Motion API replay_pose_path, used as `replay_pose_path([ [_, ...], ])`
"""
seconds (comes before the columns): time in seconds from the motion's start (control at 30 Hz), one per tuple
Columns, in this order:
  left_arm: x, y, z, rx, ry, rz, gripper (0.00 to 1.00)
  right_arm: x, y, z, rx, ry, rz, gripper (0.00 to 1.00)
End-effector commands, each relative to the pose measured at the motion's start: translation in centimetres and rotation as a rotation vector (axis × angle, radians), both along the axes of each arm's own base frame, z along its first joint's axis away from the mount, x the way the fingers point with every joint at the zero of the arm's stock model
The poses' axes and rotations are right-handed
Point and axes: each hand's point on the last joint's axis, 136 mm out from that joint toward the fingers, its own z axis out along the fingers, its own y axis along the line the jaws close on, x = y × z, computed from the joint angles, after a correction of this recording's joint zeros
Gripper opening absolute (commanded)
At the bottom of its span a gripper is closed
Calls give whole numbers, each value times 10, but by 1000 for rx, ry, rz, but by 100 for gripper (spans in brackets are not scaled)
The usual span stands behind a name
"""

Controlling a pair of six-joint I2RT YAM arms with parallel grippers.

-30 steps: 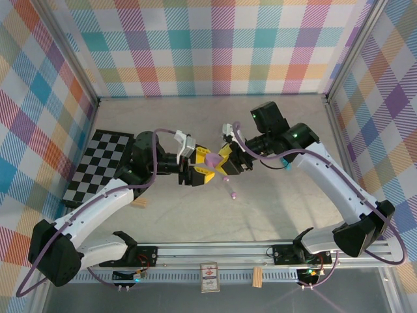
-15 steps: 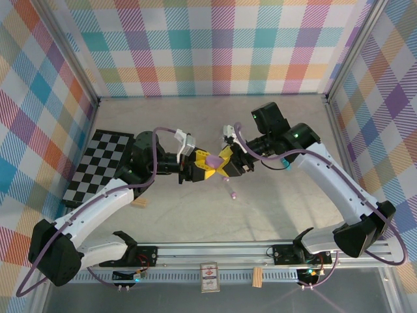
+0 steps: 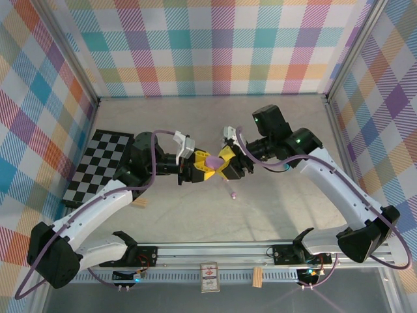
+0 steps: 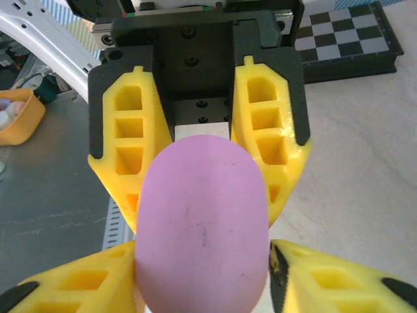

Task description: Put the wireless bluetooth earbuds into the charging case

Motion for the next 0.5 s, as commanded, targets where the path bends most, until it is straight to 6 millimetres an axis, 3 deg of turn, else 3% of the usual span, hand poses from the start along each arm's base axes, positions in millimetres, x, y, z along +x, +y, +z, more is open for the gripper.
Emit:
replay_pose_path([
  [0.0,-21,1,6,-21,-67,-73,26,12,-2,12,24,-46,-60,54],
  [0.3,-20,2,5,-18,-69,-63,27,16,-6,17,36,-58,-103,66],
  [0.47,-21,2,6,-18,-66,-65,27,21,-9,18,36,-66,-136,67],
])
